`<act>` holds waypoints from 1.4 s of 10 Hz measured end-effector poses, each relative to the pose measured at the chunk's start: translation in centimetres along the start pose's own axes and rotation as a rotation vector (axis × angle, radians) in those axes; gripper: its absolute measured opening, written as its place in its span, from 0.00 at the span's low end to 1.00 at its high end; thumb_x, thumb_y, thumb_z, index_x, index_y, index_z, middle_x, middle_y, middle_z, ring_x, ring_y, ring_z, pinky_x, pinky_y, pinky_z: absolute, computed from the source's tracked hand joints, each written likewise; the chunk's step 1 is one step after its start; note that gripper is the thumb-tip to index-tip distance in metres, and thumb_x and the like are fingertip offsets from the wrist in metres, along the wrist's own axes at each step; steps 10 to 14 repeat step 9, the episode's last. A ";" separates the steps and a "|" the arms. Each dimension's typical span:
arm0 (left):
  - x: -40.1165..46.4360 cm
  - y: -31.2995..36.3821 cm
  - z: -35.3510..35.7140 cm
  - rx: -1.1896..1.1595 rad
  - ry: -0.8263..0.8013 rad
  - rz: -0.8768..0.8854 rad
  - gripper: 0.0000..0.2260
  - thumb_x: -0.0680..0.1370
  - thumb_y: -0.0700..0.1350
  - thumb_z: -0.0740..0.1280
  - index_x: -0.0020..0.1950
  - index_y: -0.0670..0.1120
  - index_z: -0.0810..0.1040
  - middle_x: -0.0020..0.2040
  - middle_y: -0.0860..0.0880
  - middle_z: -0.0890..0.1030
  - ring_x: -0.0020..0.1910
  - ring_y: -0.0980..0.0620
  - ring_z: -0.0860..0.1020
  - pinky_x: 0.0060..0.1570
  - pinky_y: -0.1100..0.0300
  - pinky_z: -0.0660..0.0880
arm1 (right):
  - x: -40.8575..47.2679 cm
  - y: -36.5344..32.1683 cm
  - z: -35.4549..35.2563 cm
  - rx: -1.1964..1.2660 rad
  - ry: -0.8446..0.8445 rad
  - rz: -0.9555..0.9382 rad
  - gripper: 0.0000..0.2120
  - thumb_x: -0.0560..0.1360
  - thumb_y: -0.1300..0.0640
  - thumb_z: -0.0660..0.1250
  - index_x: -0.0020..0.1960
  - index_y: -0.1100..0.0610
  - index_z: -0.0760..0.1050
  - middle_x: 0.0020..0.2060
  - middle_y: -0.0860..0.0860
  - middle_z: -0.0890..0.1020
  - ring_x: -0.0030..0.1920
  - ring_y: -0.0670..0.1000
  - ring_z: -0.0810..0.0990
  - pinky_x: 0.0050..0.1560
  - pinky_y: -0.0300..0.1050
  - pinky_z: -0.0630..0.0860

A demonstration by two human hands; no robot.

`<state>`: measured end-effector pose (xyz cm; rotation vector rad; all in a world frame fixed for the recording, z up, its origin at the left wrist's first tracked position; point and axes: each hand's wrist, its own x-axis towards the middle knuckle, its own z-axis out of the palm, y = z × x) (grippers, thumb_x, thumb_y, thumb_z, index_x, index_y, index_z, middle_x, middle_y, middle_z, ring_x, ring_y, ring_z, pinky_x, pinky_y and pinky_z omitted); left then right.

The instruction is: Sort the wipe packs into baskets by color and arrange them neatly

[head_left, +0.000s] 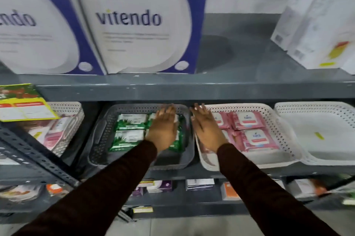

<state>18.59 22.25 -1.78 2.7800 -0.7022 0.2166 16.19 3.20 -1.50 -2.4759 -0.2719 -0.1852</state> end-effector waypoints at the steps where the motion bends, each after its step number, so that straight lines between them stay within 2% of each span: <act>1: 2.4 7.3 2.8 -0.073 -0.049 0.047 0.27 0.81 0.50 0.48 0.78 0.38 0.55 0.78 0.40 0.58 0.77 0.40 0.55 0.76 0.49 0.49 | -2.9 6.5 -5.3 -0.144 0.052 0.116 0.30 0.79 0.44 0.42 0.77 0.54 0.62 0.78 0.55 0.60 0.80 0.55 0.51 0.79 0.55 0.46; 2: 4.2 12.0 5.5 -0.063 -0.135 -0.032 0.28 0.83 0.49 0.51 0.79 0.40 0.47 0.80 0.44 0.48 0.78 0.43 0.45 0.76 0.49 0.42 | -4.2 12.8 -9.0 -0.300 0.038 0.272 0.38 0.74 0.39 0.37 0.78 0.56 0.59 0.79 0.57 0.57 0.80 0.58 0.49 0.79 0.57 0.45; 3: 5.6 14.1 7.7 0.032 -0.239 -0.148 0.29 0.83 0.51 0.50 0.79 0.40 0.43 0.80 0.45 0.42 0.77 0.42 0.39 0.75 0.46 0.38 | -3.8 17.1 -10.2 -0.403 -0.074 0.326 0.33 0.78 0.42 0.41 0.80 0.54 0.52 0.80 0.56 0.51 0.80 0.58 0.44 0.78 0.57 0.40; 4: 6.8 15.0 9.6 0.033 -0.309 -0.216 0.28 0.83 0.54 0.44 0.79 0.42 0.41 0.79 0.46 0.38 0.77 0.43 0.37 0.74 0.45 0.37 | -3.1 18.4 -9.2 -0.420 -0.208 0.261 0.29 0.80 0.45 0.42 0.80 0.50 0.46 0.81 0.54 0.47 0.80 0.57 0.41 0.77 0.58 0.38; 5: 7.1 15.2 10.5 0.005 -0.273 -0.171 0.28 0.83 0.54 0.45 0.79 0.43 0.39 0.79 0.45 0.38 0.76 0.42 0.36 0.75 0.45 0.37 | -3.2 18.6 -7.7 -0.517 -0.199 0.220 0.36 0.73 0.40 0.31 0.80 0.49 0.45 0.80 0.50 0.47 0.80 0.56 0.44 0.78 0.60 0.40; 6: 6.8 15.1 10.5 0.032 -0.267 -0.155 0.28 0.83 0.53 0.45 0.79 0.43 0.39 0.79 0.45 0.38 0.76 0.41 0.35 0.74 0.46 0.36 | -3.7 19.2 -7.3 -0.560 -0.212 0.227 0.32 0.77 0.41 0.33 0.80 0.48 0.41 0.80 0.49 0.45 0.80 0.54 0.43 0.78 0.61 0.41; 7: 6.8 15.8 10.9 0.136 -0.305 -0.194 0.29 0.83 0.54 0.43 0.79 0.43 0.38 0.79 0.45 0.37 0.76 0.41 0.36 0.74 0.42 0.38 | -3.8 19.8 -6.7 -0.556 -0.218 0.235 0.29 0.80 0.40 0.38 0.79 0.46 0.39 0.80 0.48 0.41 0.80 0.53 0.39 0.77 0.64 0.40; 8: 7.8 17.3 8.0 0.284 -0.341 -0.194 0.28 0.83 0.55 0.40 0.78 0.43 0.38 0.79 0.47 0.38 0.77 0.43 0.37 0.72 0.40 0.33 | -3.2 18.3 -8.3 -0.497 -0.272 0.271 0.30 0.80 0.39 0.37 0.80 0.47 0.38 0.80 0.49 0.40 0.79 0.53 0.36 0.75 0.65 0.36; 9: 5.3 19.7 6.3 0.138 -0.112 -0.072 0.27 0.83 0.51 0.47 0.79 0.43 0.43 0.79 0.45 0.42 0.77 0.45 0.40 0.69 0.47 0.28 | -6.7 16.3 -9.1 -0.477 -0.057 0.103 0.30 0.78 0.42 0.33 0.79 0.47 0.40 0.81 0.52 0.46 0.77 0.53 0.30 0.77 0.63 0.37; 14: 5.3 19.7 6.3 0.138 -0.112 -0.072 0.27 0.83 0.51 0.47 0.79 0.43 0.43 0.79 0.45 0.42 0.77 0.45 0.40 0.69 0.47 0.28 | -6.7 16.3 -9.1 -0.477 -0.057 0.103 0.30 0.78 0.42 0.33 0.79 0.47 0.40 0.81 0.52 0.46 0.77 0.53 0.30 0.77 0.63 0.37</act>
